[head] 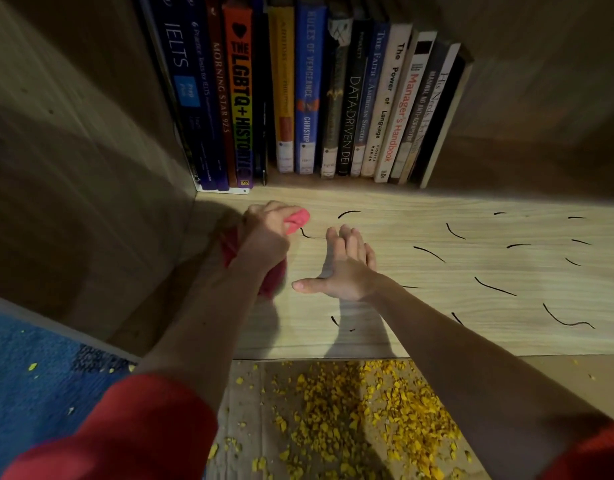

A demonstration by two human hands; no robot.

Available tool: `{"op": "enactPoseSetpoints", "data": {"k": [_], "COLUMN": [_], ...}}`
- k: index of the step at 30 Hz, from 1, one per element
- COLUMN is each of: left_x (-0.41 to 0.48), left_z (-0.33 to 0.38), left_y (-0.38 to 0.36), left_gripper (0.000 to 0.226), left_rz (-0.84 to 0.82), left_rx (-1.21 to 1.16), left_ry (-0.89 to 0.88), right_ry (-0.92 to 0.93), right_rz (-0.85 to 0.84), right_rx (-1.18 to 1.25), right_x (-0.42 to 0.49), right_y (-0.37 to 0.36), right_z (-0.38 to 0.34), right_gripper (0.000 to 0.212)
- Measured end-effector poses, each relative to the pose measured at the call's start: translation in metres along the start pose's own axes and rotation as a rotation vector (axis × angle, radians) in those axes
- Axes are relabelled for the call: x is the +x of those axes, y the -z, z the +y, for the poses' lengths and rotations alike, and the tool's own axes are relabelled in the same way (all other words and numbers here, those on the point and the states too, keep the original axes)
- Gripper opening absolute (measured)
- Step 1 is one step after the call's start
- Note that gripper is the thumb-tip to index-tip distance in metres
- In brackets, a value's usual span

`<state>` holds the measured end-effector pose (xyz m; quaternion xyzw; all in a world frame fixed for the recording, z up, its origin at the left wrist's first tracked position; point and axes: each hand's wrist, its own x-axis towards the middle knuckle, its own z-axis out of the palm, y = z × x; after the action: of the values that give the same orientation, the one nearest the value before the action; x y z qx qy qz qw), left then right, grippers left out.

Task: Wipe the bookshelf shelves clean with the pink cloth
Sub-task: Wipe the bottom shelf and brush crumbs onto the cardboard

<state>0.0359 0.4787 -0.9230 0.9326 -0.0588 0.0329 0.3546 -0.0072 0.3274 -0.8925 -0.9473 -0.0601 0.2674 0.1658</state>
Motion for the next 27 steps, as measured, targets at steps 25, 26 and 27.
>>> {"op": "enactPoseSetpoints", "data": {"k": [25,26,27], "left_x": [-0.010,-0.017,-0.023], "left_z": [0.013,0.011,0.007], "left_y": [0.000,0.000,0.002], "left_gripper": [0.062,0.066,0.069], "left_rz": [-0.124,-0.159,-0.194], "left_rx": [0.170,0.143,0.118], "left_ry": [-0.074,-0.134,-0.183], "right_ry": [0.017,0.016,0.016], "right_rz": [0.036,0.034,0.034], "right_rx": [0.009,0.009,0.008], "right_x": [0.003,0.004,0.003], "right_y": [-0.003,-0.002,-0.002], "right_z": [0.003,0.002,0.002], "right_gripper": [0.123,0.123,0.123]}}
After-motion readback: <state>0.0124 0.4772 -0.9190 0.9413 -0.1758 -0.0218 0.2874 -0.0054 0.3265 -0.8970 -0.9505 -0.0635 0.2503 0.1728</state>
